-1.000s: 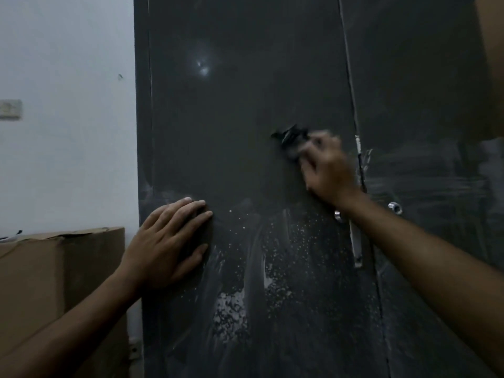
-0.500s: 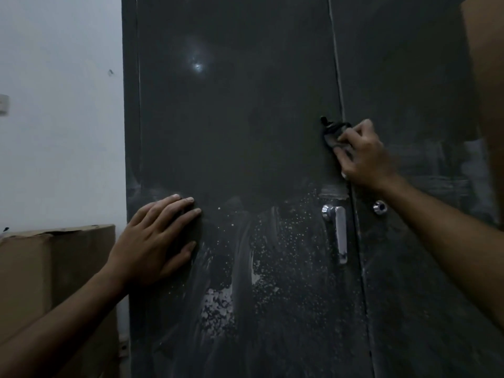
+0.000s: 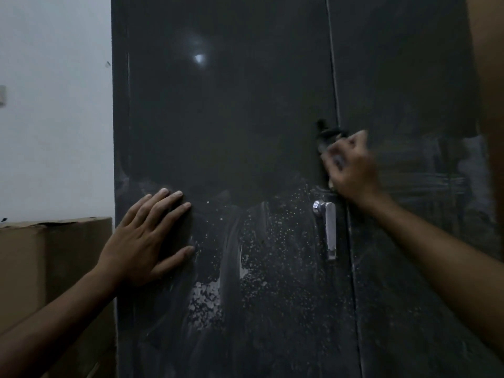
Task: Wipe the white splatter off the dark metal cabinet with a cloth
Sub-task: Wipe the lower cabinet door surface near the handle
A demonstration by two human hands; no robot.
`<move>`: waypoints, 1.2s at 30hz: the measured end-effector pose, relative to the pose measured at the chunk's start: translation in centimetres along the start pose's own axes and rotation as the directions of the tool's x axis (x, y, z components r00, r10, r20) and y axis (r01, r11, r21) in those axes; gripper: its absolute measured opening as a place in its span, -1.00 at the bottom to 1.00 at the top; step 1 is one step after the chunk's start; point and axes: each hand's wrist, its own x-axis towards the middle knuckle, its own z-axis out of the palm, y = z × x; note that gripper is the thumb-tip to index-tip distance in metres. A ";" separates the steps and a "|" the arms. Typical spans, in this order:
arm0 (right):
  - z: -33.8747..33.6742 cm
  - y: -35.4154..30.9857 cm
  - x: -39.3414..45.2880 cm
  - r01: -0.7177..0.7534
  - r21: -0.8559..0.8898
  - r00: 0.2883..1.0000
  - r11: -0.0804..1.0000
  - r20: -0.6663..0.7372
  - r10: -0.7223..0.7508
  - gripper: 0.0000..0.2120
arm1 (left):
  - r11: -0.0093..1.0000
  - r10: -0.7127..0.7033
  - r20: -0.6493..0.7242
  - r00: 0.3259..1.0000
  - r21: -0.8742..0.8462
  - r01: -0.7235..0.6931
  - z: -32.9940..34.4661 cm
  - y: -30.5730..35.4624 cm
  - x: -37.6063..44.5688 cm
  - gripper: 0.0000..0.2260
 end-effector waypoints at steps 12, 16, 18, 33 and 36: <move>-0.9 -1.1 -1.5 0.113 0.080 0.984 0.990 0.128 -0.123 -0.84 | 1.000 0.008 -0.040 0.999 0.022 -0.007 -0.1 0.3 0.1 -0.24; -2.7 0.6 0.9 0.182 0.023 0.968 0.983 0.172 -0.183 -0.83 | 0.999 0.004 -0.053 0.999 0.032 -0.002 0.0 0.6 0.2 -0.25; -1.9 -1.1 2.6 -0.039 0.008 0.999 0.999 0.009 0.039 -0.85 | 1.000 0.000 -0.044 0.999 0.031 0.001 -0.1 0.5 0.1 -0.25; 2.1 -10.9 1.0 0.032 0.044 0.998 0.999 0.058 -0.034 -0.87 | 1.000 0.003 -0.102 0.995 -0.008 -0.004 0.2 0.2 -0.2 -0.35; 3.4 -14.6 -4.5 0.488 0.163 0.829 0.858 0.222 -0.514 -0.88 | 1.000 0.006 -0.100 0.995 -0.016 -0.008 0.3 -0.1 -0.4 -0.38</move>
